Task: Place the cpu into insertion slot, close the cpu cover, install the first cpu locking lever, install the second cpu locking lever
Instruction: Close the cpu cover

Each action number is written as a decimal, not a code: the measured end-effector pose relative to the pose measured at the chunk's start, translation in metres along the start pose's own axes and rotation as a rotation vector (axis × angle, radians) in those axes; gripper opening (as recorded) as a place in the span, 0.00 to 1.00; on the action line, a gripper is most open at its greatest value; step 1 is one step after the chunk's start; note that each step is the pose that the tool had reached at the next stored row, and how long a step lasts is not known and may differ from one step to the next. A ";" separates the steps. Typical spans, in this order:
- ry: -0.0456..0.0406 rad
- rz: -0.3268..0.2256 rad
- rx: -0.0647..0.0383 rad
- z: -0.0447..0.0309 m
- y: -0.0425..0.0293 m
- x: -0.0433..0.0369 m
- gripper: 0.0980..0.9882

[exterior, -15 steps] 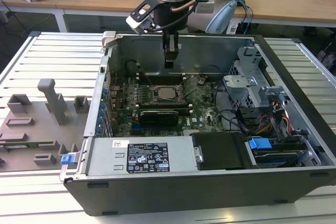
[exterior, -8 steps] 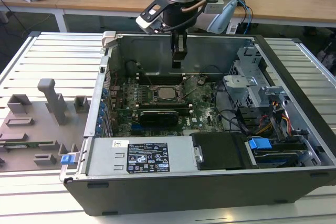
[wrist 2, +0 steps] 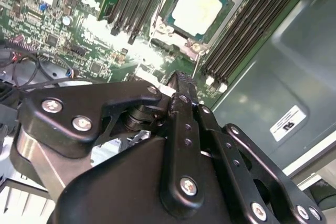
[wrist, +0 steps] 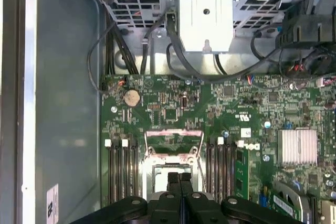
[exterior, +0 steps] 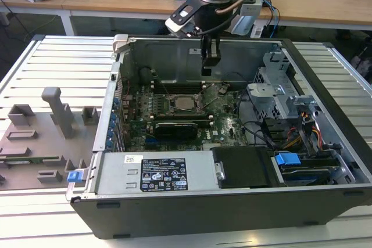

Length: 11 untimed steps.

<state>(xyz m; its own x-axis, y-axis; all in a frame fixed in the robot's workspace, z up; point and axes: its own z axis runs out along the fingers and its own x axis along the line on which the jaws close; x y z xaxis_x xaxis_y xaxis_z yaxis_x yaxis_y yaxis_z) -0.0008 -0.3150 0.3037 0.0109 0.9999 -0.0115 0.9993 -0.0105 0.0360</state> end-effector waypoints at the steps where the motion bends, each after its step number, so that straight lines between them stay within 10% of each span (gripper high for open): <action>1: 0.0000 0.000 0.000 0.0001 0.0030 0.0000 0.01; 11: 0.0000 0.000 0.002 0.0010 0.0262 0.0004 0.01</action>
<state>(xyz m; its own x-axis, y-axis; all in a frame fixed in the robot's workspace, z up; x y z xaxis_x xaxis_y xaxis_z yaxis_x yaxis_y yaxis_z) 0.0254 -0.3149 0.3037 0.0111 0.9999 -0.0115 0.9994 -0.0107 0.0336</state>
